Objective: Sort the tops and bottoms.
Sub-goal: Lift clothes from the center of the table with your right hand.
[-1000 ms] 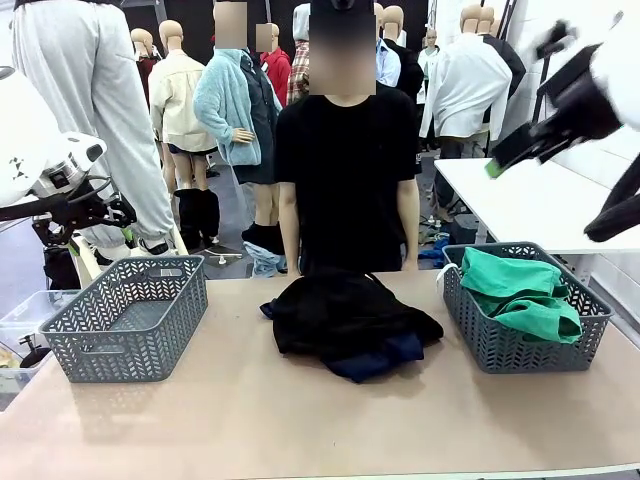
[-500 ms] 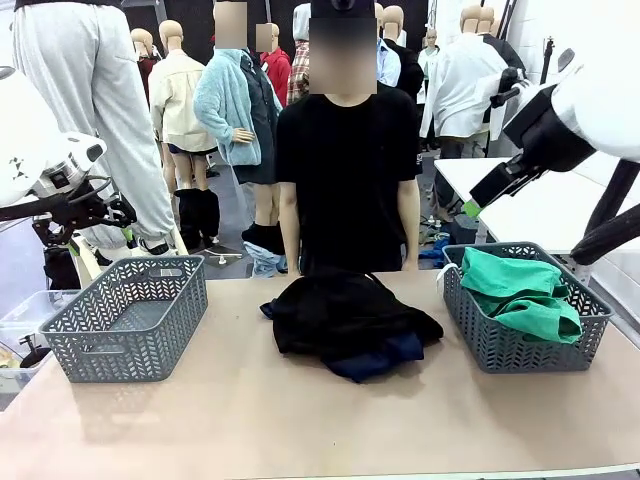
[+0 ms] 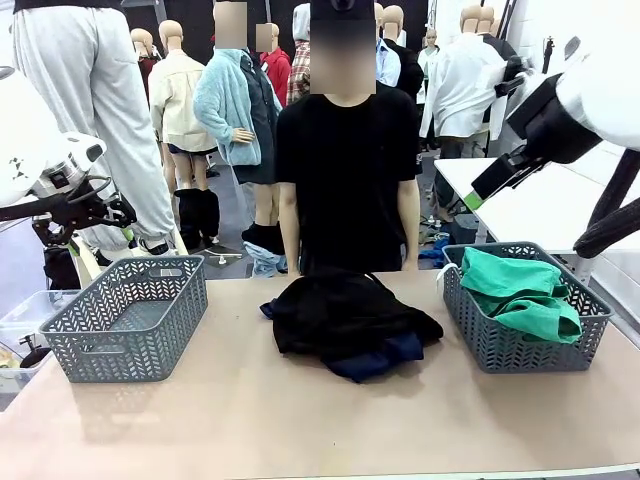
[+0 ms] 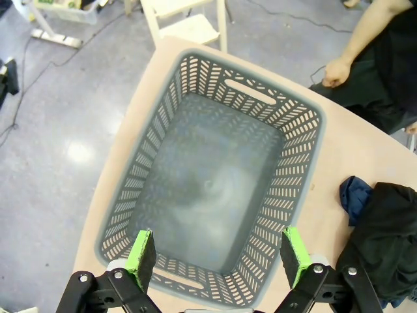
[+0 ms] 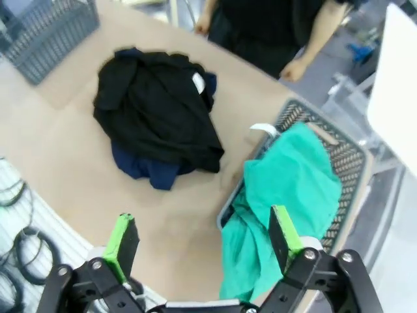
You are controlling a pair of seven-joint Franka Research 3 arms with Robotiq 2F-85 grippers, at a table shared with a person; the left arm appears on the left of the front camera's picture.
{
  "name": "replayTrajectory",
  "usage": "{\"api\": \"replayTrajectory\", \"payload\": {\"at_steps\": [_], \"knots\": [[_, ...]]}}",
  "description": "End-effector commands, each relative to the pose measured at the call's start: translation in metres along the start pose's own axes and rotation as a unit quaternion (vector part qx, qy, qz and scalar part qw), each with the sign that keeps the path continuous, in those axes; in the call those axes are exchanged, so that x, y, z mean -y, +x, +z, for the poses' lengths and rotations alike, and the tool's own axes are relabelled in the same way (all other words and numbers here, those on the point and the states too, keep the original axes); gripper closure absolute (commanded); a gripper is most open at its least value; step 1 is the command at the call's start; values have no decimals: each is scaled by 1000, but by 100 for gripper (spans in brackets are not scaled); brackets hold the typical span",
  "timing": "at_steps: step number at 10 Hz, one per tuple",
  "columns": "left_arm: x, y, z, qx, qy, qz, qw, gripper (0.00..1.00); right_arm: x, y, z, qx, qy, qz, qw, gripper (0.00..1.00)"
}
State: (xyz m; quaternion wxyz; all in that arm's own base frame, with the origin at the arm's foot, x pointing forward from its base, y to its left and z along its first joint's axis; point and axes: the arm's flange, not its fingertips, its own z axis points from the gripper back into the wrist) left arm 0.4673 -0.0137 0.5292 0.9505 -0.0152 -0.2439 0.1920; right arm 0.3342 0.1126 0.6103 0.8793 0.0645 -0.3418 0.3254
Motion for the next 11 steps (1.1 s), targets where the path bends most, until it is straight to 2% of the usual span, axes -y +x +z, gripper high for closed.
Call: {"api": "replayTrajectory", "payload": {"at_steps": [1, 3, 5, 6, 8, 11], "knots": [[0, 2, 2, -6, 1, 8, 1000, 0, 1, 64, -43, -52, 55, 84, 994, 0], [0, 2, 2, -6, 1, 8, 1000, 0, -5, 101, -83, -89, 120, 126, 981, 0], [0, 2, 2, -6, 1, 8, 1000, 0, -2, 121, -137, -127, 115, 101, 980, 0], [0, 2, 2, -6, 1, 8, 1000, 0, -3, 122, -161, -144, 135, 90, 976, 0], [0, 2, 2, -6, 1, 8, 1000, 0, -9, 117, -215, -178, 137, 63, 972, 0], [0, 2, 2, -6, 1, 8, 1000, 0, -23, 102, -280, -184, 163, 50, 968, 0]]}}
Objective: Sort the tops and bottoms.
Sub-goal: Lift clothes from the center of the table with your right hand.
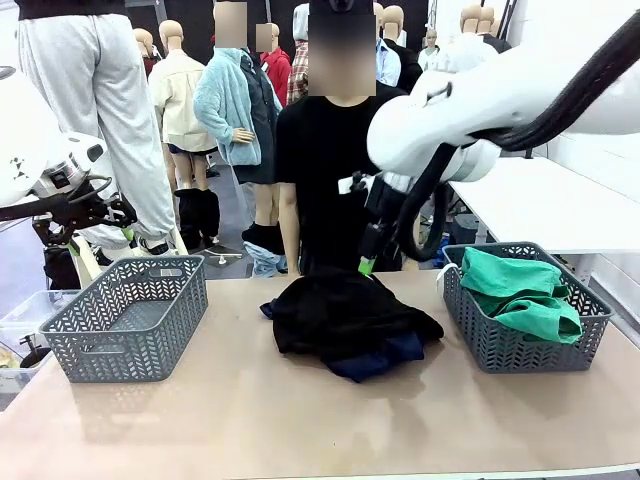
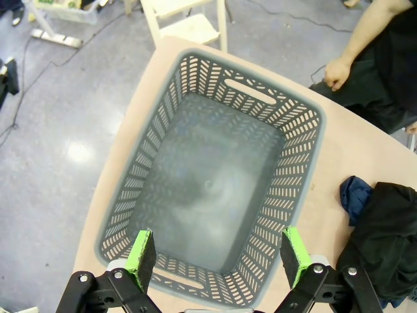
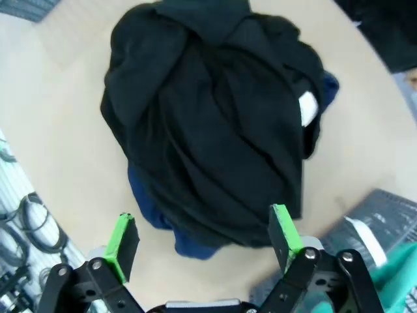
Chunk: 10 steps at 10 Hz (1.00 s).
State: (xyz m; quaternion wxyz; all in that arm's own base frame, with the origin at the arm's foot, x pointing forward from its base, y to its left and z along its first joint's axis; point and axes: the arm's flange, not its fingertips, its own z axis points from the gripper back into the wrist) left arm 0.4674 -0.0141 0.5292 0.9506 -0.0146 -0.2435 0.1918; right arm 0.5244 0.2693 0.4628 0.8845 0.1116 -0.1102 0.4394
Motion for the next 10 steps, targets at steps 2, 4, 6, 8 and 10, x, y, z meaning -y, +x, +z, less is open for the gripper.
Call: {"api": "replayTrajectory", "payload": {"at_steps": [2, 4, 6, 8, 10], "knots": [[0, 2, 2, -5, 0, 8, 1000, 0, 2, 11, -33, 25, -9, -17, 1000, 0], [0, 2, 2, -5, 0, 8, 1000, 0, 8, 19, -68, 16, 5, -9, 1000, 0], [0, 2, 2, -5, 0, 8, 1000, 0, 1, 12, -58, 14, 3, -8, 1000, 0], [0, 2, 2, -5, 0, 8, 1000, 0, 2, 12, -70, 14, 6, -9, 1000, 0], [0, 2, 2, -5, 0, 8, 1000, 0, 8, 24, -72, 27, -39, -19, 999, 0]]}}
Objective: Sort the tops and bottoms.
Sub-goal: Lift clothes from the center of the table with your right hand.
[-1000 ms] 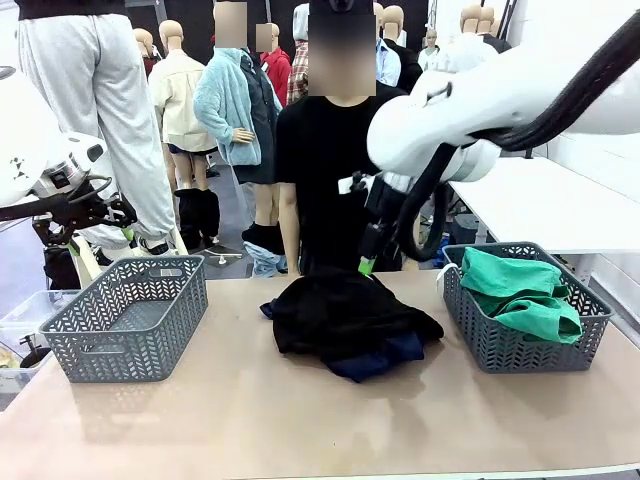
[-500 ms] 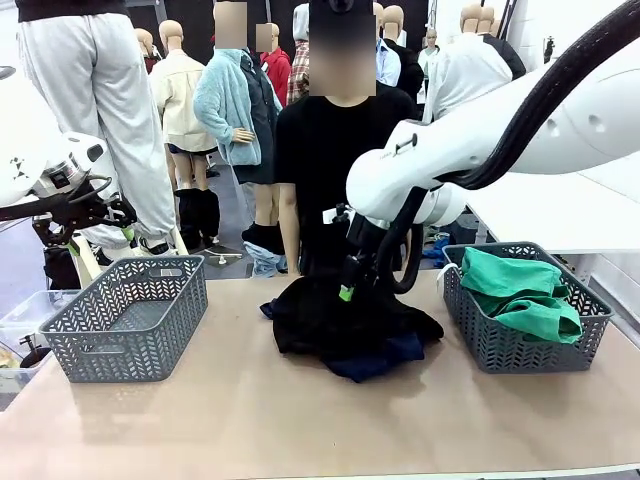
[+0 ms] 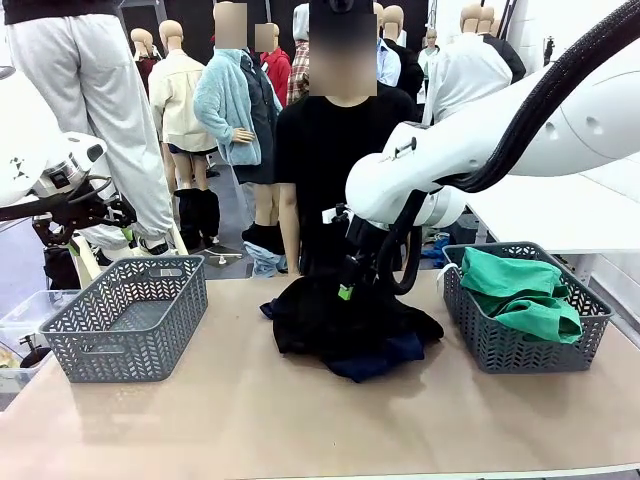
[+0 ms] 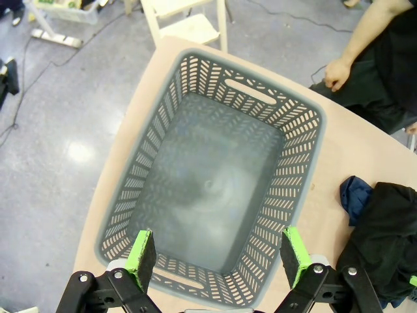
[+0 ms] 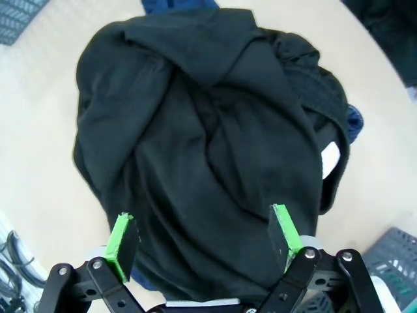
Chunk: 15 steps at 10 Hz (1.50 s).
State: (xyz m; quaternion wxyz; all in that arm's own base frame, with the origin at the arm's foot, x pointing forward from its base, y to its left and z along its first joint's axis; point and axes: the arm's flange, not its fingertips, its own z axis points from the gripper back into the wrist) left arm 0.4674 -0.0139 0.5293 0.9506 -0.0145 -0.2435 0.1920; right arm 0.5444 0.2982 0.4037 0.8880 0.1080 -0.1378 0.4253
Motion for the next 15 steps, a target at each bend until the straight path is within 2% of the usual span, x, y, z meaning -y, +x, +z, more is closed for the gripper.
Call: {"api": "replayTrajectory", "payload": {"at_steps": [1, 2, 3, 8, 9, 14, 15], "knots": [[0, 2, 2, -5, 0, 8, 1000, 0, 3, 11, -11, -3, -28, -12, 1000, 0], [0, 2, 2, -5, 0, 8, 1000, 0, 5, 13, -14, -5, -52, -29, 998, 0], [0, 2, 2, -5, 0, 8, 1000, 0, 9, 13, -14, -11, -26, -18, 999, 0], [0, 2, 2, -5, 0, 8, 1000, 0, 21, 19, -27, -44, -5, -24, 999, 0], [0, 2, 2, -5, 0, 8, 1000, 0, 20, 20, -27, -46, -6, -21, 999, 3], [0, 2, 2, -5, 0, 8, 1000, 0, 21, 22, -27, -47, -13, -23, 999, 100], [0, 2, 2, -5, 0, 8, 1000, 0, 20, 22, -27, -46, -11, -23, 999, 100]]}}
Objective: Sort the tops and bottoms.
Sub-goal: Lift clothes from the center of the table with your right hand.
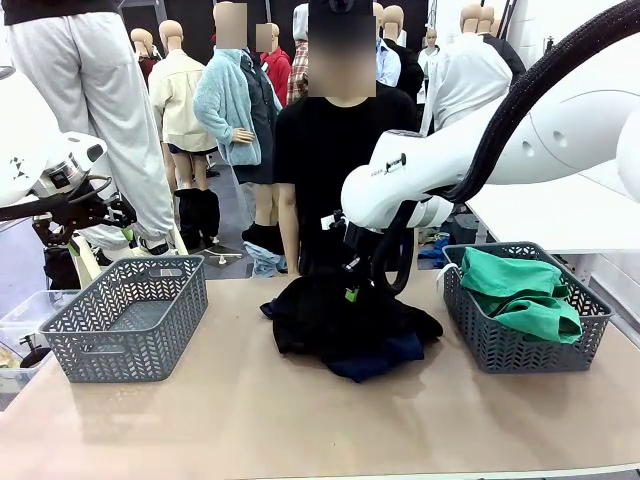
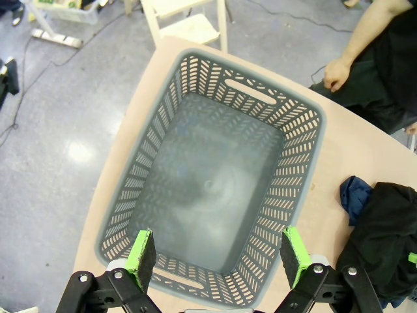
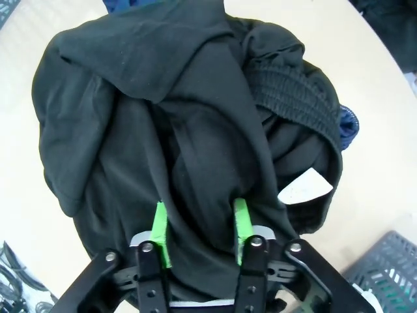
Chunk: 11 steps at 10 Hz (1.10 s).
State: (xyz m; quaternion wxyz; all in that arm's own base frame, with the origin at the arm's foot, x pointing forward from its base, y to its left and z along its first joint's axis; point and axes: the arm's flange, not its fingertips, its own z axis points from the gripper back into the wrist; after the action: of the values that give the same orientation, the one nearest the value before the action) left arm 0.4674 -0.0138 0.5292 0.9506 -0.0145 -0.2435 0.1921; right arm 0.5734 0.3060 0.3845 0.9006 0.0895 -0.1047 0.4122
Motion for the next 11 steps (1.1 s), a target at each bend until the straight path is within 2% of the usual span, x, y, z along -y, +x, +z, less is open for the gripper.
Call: {"api": "replayTrajectory", "payload": {"at_steps": [1, 8, 11], "knots": [[0, 2, 2, -5, 0, 8, 1000, 0, -1, 4, 0, -5, -7, -4, 1000, 100], [0, 2, 2, -5, 0, 8, 1000, 0, -11, -3, 31, 5, -13, 6, 1000, 100], [0, 2, 2, -5, 0, 8, 1000, 0, -18, -10, 110, 54, -69, 25, 996, 100]]}}
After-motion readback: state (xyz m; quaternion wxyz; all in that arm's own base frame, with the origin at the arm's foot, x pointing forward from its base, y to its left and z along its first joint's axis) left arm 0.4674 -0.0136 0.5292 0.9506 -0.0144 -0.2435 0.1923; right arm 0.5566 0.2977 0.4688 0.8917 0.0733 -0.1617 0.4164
